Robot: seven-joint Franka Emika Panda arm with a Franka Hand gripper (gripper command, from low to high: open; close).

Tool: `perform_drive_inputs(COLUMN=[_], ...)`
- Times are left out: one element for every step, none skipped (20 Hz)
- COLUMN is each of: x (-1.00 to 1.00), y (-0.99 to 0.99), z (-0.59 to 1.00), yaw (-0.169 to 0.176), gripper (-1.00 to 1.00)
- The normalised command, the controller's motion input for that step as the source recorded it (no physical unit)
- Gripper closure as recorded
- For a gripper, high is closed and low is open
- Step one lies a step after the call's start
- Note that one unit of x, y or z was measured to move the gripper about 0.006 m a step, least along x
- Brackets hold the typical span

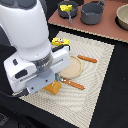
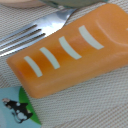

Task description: Interact with the objects in diverse but meaningful ways.

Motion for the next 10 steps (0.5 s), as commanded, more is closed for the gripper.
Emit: perform_drive_inputs(x=[-0.03, 0.00, 0.00, 0.03, 0.06, 0.06, 0.03, 0.04, 0.03, 0.03], y=[0.00, 0.00, 0.01, 0.02, 0.03, 0.01, 0.00, 0.00, 0.00, 0.00], z=[0.19, 0.17, 0.13, 0.08, 0.00, 0.00, 0.00, 0.00, 0.00, 0.00], yaw=[0.060, 0.068, 0.057, 0.060, 0.066, 0.074, 0.089, 0.102, 0.117, 0.118], gripper=[-1.00, -1.00, -1.00, -1.00, -1.00, -1.00, -1.00, -1.00, -1.00, -1.00])
